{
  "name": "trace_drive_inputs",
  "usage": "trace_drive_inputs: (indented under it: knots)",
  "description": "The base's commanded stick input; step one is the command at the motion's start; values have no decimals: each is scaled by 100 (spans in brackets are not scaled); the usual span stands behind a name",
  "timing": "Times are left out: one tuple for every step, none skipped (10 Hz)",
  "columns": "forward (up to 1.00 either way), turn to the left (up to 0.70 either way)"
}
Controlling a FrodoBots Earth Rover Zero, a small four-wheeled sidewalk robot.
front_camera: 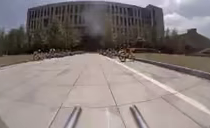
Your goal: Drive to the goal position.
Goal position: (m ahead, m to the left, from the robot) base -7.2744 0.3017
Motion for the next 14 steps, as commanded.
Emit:
trace_drive_inputs:
  knots:
    - [70, 0]
    - [70, 3]
    - [70, 3]
    - [70, 3]
    - [70, 3]
    - [70, 3]
    - [70, 3]
    - [70, 3]
    - [70, 3]
    - [70, 3]
    - [70, 3]
    - [70, 3]
    - [70, 3]
    - [70, 3]
